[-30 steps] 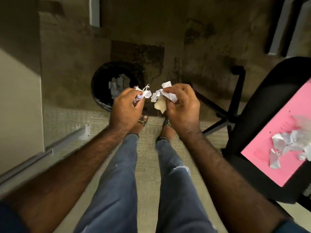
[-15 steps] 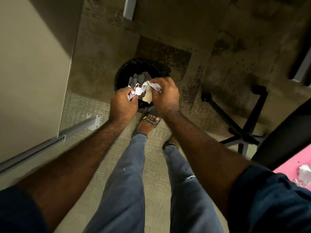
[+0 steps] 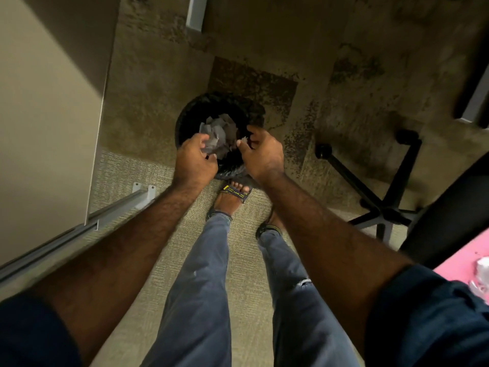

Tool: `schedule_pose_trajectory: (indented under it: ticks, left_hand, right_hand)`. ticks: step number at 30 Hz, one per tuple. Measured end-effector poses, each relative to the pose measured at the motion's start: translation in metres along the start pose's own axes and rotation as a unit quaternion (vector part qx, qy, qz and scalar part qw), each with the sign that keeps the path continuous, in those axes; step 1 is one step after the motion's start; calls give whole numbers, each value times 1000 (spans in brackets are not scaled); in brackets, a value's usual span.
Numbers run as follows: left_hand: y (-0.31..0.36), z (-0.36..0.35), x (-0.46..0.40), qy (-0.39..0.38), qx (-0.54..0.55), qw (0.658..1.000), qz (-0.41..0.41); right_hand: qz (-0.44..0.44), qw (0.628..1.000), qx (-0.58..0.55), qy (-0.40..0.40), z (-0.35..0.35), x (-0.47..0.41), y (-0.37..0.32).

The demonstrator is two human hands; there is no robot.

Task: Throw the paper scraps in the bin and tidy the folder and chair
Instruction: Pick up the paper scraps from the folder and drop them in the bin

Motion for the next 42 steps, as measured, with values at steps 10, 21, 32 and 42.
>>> schedule_pose_trajectory:
  ticks: [10, 21, 32, 42]
  left_hand:
    - [72, -44, 43, -37, 2, 995, -96]
    - [191, -107, 114, -83, -38, 951, -296]
    - [292, -191, 189, -168, -38, 880, -444]
    - [336, -268, 268, -262, -93, 779, -563]
  right_hand:
    - [-1, 997, -7, 82, 91, 27, 45]
    - [37, 967, -70, 243, 228, 76, 85]
    - [-18, 903, -164, 396, 340, 146, 126]
    - [-82, 848, -190, 488, 412, 202, 187]
Point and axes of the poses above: each hand's wrist, its own x-axis away from the middle knuckle, its own z-axis out of the back of the hand, y = z × x, the point moved 3 cm from there along -x, towards the middle knuckle, and after that the axes turned 8 degrees about -x, right-handed, at the moved point
